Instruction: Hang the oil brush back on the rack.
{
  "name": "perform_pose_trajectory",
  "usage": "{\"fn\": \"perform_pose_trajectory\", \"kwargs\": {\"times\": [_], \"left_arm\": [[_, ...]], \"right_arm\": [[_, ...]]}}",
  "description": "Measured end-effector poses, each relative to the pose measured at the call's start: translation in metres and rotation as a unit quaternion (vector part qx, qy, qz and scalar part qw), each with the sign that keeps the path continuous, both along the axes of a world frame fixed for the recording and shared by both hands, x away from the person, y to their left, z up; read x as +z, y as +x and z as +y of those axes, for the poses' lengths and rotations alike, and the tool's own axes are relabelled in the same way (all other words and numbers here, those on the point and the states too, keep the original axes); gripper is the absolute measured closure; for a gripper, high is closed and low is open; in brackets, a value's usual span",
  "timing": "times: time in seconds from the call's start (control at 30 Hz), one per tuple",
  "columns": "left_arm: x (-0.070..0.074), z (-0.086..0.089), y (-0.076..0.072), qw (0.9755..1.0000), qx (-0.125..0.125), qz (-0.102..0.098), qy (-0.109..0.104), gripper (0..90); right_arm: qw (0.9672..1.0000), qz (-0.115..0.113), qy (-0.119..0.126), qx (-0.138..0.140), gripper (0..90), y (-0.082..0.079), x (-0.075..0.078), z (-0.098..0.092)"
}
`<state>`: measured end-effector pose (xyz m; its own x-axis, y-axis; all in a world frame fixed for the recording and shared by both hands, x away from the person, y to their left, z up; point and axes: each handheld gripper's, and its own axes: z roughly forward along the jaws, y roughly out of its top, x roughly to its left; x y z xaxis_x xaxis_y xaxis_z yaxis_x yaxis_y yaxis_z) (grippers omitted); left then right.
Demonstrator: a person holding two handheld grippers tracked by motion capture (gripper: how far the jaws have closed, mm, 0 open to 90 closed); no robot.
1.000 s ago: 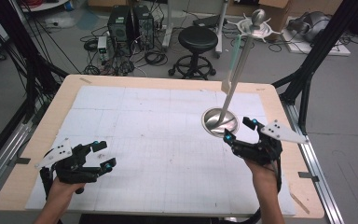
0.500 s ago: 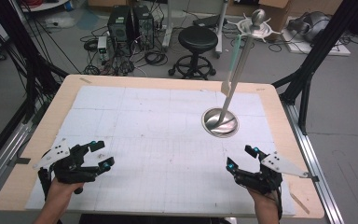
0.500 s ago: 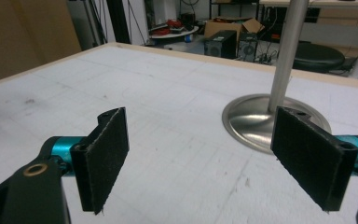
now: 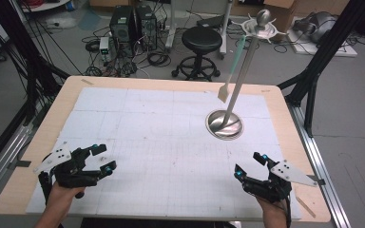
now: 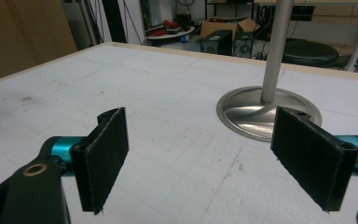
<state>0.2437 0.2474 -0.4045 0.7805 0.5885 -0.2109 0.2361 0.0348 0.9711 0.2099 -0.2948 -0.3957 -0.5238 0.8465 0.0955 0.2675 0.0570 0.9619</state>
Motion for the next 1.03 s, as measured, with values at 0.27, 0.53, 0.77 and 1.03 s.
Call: {"fn": "perform_pose_trajectory", "kwargs": {"times": [0.27,0.53,0.77,1.03], "left_arm": [[-0.0006,0.0010,-0.0003,1.0000,0.001,0.002,-0.003,21.6],[-0.0014,0.0018,-0.0012,1.0000,0.002,0.004,-0.003,21.6],[-0.0018,0.0015,-0.0009,1.0000,0.002,0.004,-0.001,21.6],[-0.0023,0.0013,-0.0009,1.0000,0.002,0.006,0.000,21.5]], "right_arm": [[1.0000,-0.001,-0.001,-0.004,18.4,-0.0011,0.0006,0.0010],[1.0000,-0.001,-0.006,-0.002,18.4,-0.0005,0.0005,0.0027],[1.0000,-0.003,-0.007,-0.004,18.4,-0.0005,0.0006,0.0011],[1.0000,-0.002,-0.006,-0.005,18.4,-0.0002,0.0005,0.0009]]}}
